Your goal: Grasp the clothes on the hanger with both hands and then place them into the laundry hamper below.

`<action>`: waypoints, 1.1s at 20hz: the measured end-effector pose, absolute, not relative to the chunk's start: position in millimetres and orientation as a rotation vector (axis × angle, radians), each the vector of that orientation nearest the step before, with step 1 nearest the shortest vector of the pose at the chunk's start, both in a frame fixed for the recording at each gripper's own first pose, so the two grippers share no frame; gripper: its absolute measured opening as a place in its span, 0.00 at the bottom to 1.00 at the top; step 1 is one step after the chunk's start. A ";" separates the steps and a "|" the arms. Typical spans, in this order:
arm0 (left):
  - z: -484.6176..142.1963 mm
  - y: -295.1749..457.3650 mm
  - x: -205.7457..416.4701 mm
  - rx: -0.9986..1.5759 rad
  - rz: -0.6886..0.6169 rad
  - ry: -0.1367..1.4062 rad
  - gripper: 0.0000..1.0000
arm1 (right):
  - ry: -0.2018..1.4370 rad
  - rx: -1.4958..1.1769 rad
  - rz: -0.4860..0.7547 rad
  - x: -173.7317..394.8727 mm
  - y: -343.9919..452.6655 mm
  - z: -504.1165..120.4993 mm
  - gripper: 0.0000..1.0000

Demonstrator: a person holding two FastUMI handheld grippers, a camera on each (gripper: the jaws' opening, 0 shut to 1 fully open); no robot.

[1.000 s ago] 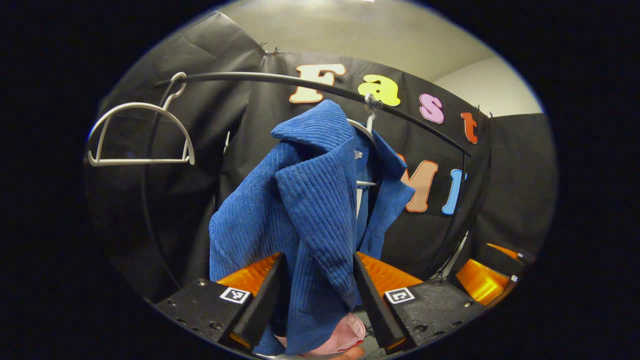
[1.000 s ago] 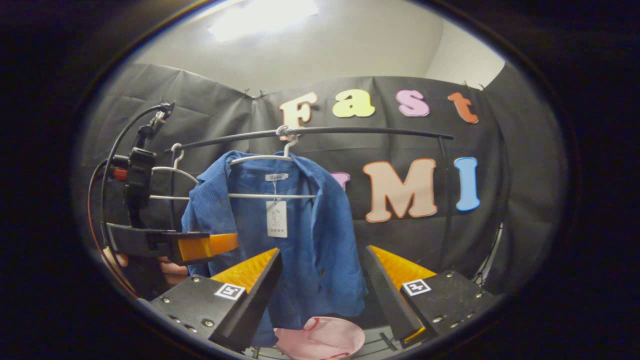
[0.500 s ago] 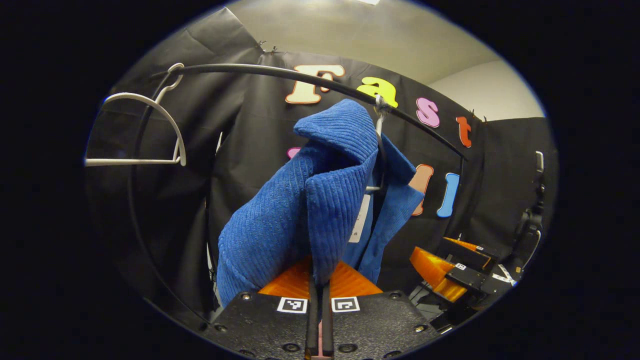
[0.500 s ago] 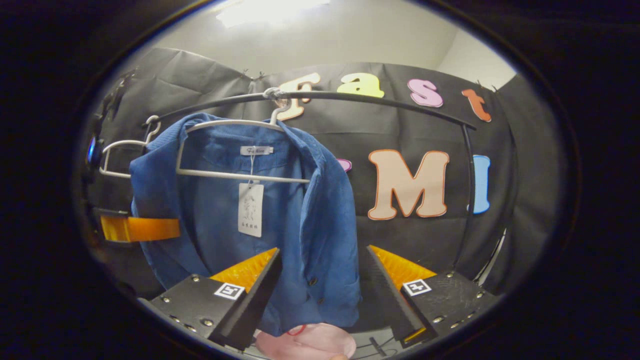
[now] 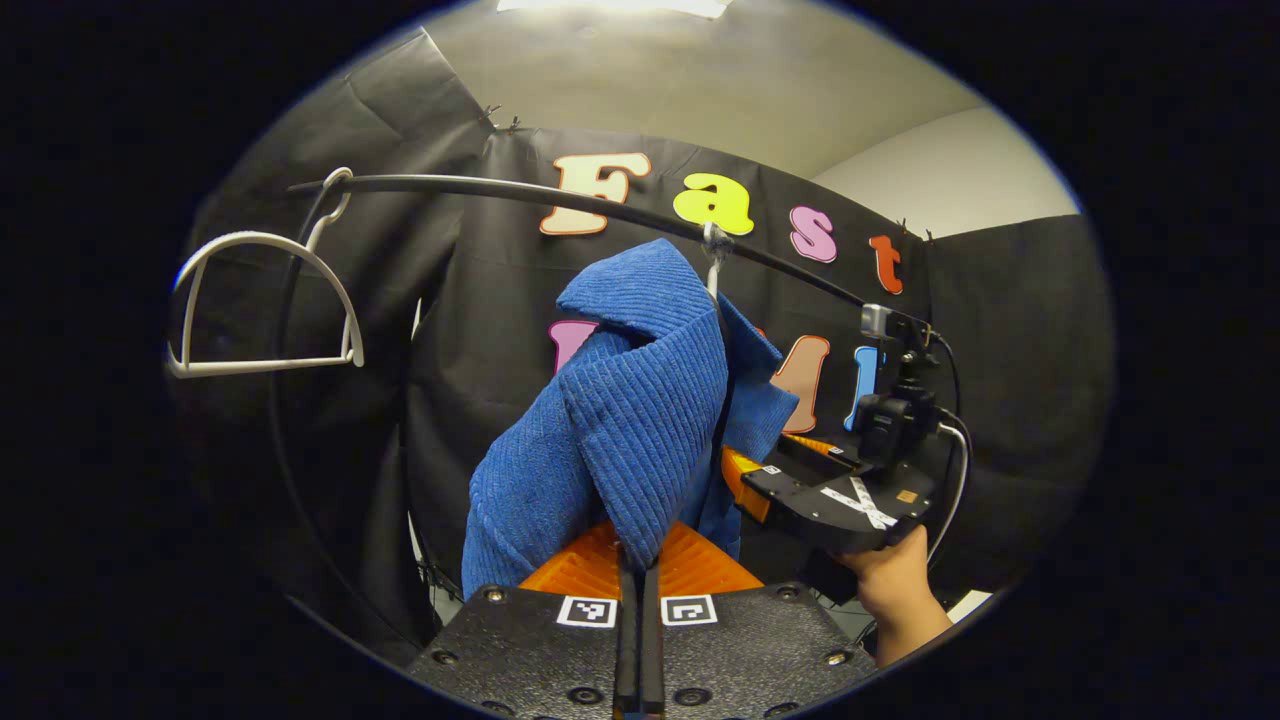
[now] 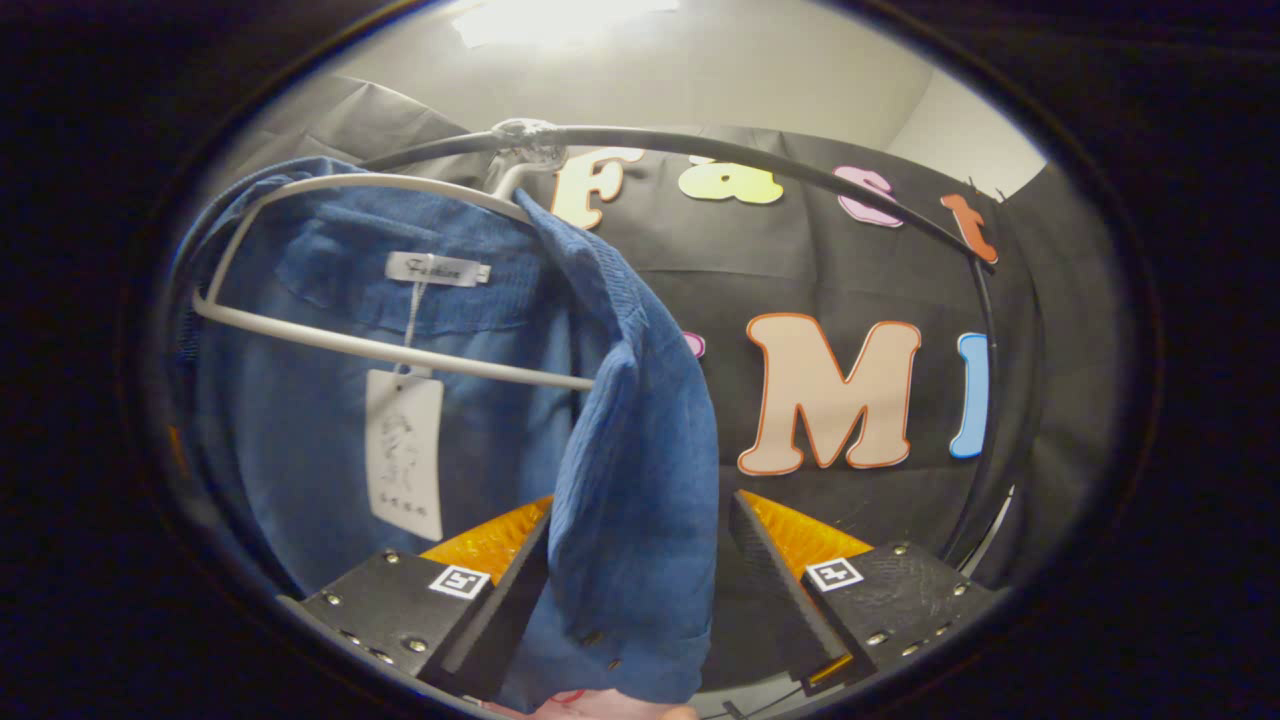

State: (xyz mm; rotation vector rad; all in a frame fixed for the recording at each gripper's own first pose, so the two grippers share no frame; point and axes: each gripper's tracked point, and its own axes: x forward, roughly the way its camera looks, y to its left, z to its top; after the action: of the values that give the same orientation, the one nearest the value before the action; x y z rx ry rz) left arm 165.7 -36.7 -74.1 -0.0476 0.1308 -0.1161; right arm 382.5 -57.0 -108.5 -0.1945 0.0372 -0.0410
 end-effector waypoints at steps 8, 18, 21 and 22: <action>-79.5 -37.7 164.3 -0.018 -0.119 0.157 0.02 | 0.100 -0.053 -0.034 448.8 -60.1 -116.9 0.75; -77.6 -28.0 161.6 0.007 -0.109 0.145 0.02 | -0.007 -0.117 -0.173 431.2 -97.0 -85.4 0.05; -61.0 -15.9 155.3 0.021 -0.083 0.114 0.02 | -0.019 -0.149 -0.201 411.1 -107.5 -70.2 0.05; -54.5 -11.9 149.7 0.010 -0.082 0.102 0.02 | -0.029 -0.151 -0.209 404.1 -109.8 -63.6 0.05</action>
State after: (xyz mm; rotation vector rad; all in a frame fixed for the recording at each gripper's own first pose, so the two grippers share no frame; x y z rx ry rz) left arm 149.7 -11.9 -54.5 0.0103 0.1017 -0.0821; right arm 404.1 -109.8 -63.6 -0.1508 -0.0295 -0.2089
